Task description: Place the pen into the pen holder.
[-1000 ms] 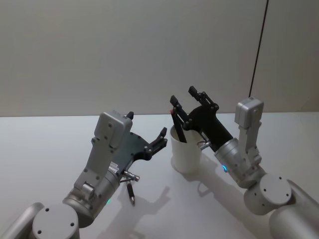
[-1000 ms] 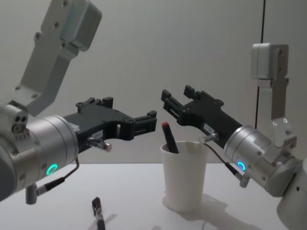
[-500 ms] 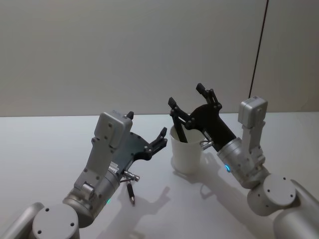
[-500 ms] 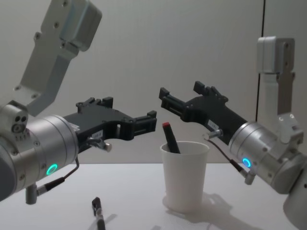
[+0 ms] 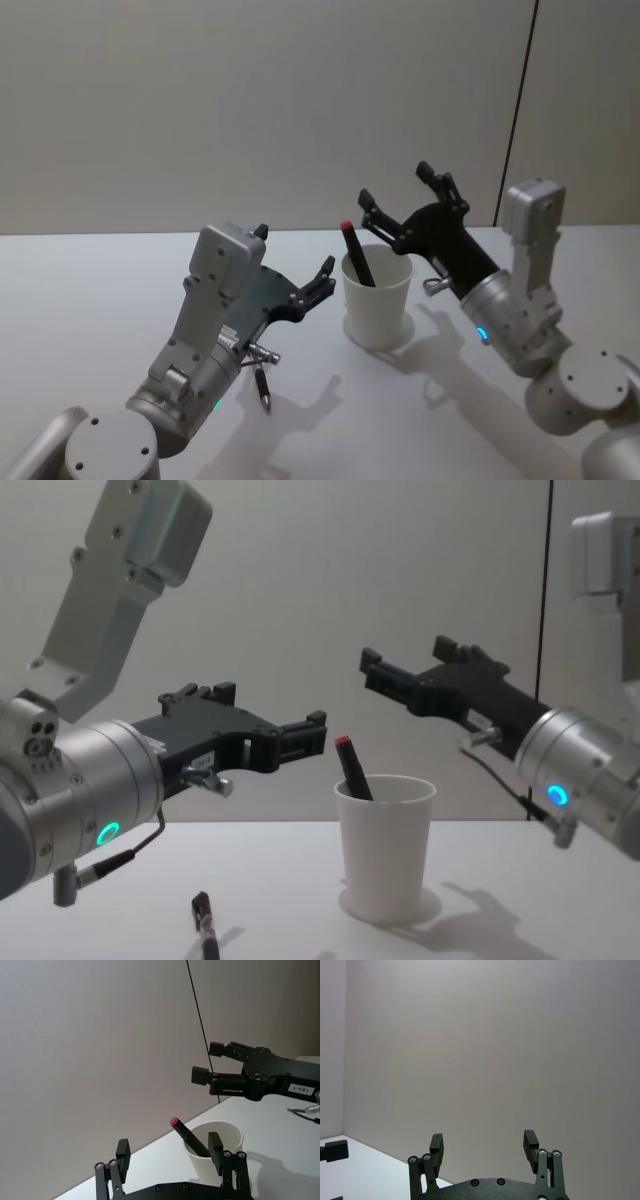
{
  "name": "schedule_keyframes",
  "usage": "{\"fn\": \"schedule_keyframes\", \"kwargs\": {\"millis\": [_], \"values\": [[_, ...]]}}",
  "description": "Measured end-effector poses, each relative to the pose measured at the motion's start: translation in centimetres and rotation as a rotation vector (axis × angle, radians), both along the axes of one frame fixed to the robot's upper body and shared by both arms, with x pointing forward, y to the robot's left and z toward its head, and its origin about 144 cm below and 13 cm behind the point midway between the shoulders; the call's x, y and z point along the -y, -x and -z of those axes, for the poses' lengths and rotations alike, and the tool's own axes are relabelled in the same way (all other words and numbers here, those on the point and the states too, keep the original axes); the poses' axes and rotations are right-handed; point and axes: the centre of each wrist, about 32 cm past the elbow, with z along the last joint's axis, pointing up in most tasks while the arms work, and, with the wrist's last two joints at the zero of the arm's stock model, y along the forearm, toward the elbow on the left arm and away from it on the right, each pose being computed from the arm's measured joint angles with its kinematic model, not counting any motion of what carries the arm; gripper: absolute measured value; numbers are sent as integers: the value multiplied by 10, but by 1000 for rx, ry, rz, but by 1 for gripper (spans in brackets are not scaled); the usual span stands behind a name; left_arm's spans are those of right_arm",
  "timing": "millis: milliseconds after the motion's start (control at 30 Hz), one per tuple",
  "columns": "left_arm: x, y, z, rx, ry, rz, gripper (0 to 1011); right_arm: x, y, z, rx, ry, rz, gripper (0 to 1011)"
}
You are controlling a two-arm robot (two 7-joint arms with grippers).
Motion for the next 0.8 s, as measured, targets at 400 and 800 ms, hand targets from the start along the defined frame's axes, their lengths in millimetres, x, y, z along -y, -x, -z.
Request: {"fn": "schedule_keyframes", "kwargs": {"millis": [400, 800], "values": [[0, 0, 0, 0, 0, 0, 1003, 24, 20, -23, -67, 49, 50, 1002], [0, 0, 0, 0, 0, 0, 1002, 51, 46, -42, -175, 90, 113, 1002]]}}
